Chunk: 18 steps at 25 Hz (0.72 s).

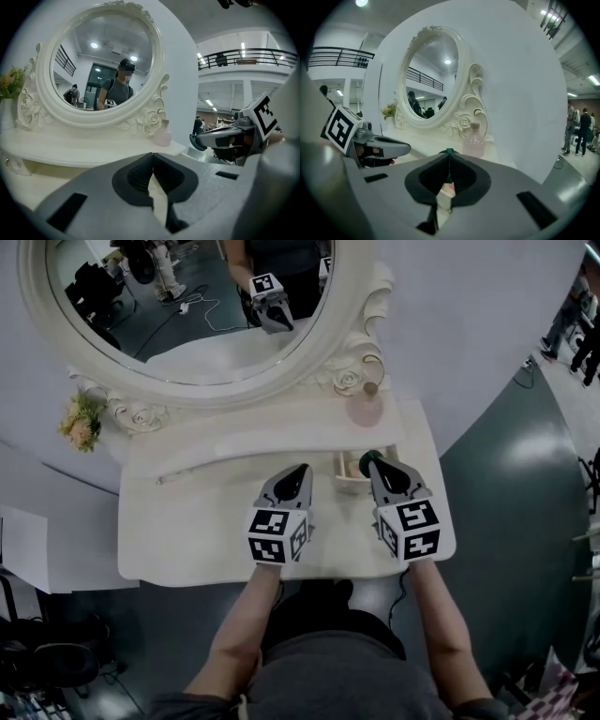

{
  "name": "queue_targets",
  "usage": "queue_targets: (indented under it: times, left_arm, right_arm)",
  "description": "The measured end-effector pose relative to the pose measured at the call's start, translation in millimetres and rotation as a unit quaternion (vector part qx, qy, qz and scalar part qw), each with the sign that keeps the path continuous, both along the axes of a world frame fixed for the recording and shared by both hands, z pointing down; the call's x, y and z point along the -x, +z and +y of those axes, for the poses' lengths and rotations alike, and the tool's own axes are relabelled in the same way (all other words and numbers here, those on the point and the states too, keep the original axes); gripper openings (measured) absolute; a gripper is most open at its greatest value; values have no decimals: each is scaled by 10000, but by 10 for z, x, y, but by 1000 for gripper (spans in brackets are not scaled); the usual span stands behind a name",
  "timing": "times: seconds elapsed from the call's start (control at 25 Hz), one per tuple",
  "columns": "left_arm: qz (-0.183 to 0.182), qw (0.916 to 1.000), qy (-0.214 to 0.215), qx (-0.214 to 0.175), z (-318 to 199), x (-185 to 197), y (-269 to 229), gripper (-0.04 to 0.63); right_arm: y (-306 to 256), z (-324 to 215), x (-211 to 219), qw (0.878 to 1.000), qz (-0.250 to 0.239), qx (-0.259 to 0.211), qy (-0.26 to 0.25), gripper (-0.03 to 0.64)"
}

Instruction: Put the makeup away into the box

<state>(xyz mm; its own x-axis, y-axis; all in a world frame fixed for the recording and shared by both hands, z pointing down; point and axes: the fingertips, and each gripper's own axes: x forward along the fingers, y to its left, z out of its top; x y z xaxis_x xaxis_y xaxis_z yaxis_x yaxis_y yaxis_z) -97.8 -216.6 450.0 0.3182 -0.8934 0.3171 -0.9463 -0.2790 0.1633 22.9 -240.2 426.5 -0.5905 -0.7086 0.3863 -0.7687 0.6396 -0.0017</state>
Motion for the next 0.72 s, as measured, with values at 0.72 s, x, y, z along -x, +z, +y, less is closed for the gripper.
queue_targets:
  times: [0.72]
  left_arm:
    - [240,9992,73,318,-291,47,305,6]
  right_arm:
    - [552,-208,197,9963,440,692,-236,6]
